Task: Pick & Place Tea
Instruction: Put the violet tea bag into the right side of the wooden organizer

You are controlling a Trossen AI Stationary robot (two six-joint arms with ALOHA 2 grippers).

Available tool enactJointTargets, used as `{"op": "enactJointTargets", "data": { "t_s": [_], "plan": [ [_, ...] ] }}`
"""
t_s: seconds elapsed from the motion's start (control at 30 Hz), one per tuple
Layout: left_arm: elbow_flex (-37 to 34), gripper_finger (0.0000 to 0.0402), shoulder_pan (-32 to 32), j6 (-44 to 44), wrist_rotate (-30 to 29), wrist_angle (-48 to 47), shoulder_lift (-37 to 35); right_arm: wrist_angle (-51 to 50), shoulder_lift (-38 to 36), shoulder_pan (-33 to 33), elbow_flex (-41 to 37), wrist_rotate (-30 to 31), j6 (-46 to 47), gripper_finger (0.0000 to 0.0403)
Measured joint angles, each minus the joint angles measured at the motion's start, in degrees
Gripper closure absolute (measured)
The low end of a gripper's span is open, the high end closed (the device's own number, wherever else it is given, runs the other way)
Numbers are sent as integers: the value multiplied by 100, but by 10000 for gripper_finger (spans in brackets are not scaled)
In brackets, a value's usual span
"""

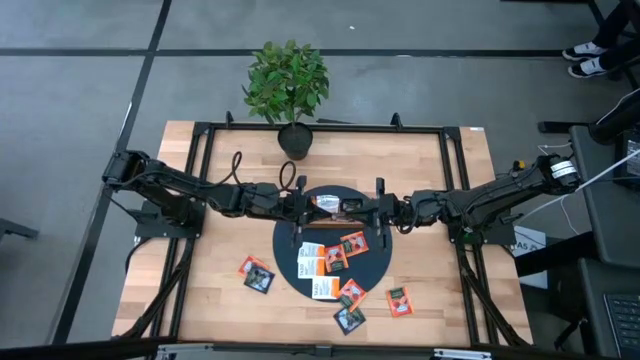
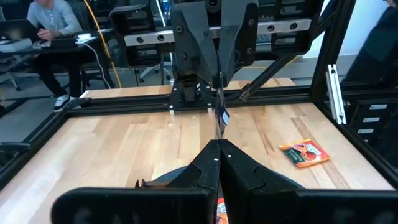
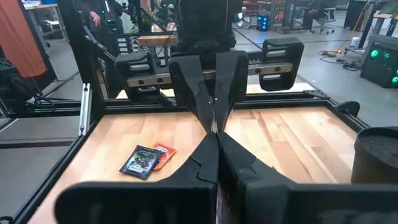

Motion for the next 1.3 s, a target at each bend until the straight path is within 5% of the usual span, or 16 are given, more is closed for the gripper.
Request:
{"op": "enactJointTargets", "data": {
  "t_s": [0.53,0.77,1.03,1.3],
  "plan": [
    [1,275,-171,-82,-17,111,-90,163,1,55,0,0,-174,401],
    [2,238,-271,-78,-14,-602,-660,85,-50,55,0,0,-334,402],
    [-4,252,-271,-58,-348,-1861,-1549,-630,-508,50,-2,4,-461,403],
    [-769,314,-309,-122,-731,-1808,-2201,-520,-612,50,-573,208,-313,403]
  ]
}}
